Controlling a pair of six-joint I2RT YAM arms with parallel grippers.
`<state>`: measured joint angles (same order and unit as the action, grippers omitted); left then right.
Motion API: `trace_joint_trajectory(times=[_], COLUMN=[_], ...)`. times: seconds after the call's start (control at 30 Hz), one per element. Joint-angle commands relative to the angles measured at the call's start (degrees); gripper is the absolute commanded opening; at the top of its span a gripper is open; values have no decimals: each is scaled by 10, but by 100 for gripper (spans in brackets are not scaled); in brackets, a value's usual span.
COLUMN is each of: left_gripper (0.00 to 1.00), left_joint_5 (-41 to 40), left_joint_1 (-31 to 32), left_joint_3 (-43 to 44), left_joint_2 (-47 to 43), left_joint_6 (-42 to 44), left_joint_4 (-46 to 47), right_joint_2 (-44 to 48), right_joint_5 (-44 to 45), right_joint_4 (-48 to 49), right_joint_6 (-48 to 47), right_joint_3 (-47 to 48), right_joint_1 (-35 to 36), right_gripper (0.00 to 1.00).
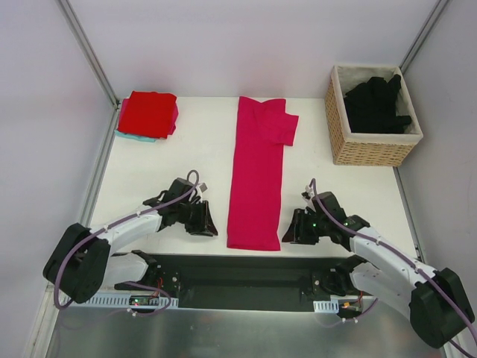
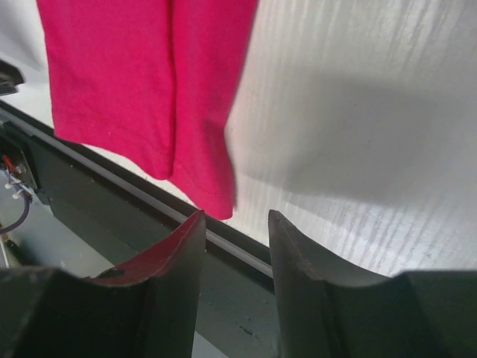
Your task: Fold and stack the t-shirts
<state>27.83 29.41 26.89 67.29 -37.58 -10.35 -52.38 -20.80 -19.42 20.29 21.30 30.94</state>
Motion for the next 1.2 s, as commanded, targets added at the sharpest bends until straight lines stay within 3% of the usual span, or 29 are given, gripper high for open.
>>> trace_joint_trajectory(times=[0.0,0.27,1.17], left_gripper=[25,25,21], left_joint_5=[-16,-10,8], left_joint_1=[29,54,84], left_joint_3=[-18,-31,-4], left_joint_2=[26,58,76], left_joint_6=[-28,-42,-47], left_joint_4=[59,116,143], right_joint_2=[39,54,-96], right_joint_5=[-46,-76,-79], right_joint_4=[23,49,117], right_joint_6=[4,20,4], right_joint_3=[-32,-53,9], right_joint_1=[-2,-1,47], right_gripper=[42,43,40])
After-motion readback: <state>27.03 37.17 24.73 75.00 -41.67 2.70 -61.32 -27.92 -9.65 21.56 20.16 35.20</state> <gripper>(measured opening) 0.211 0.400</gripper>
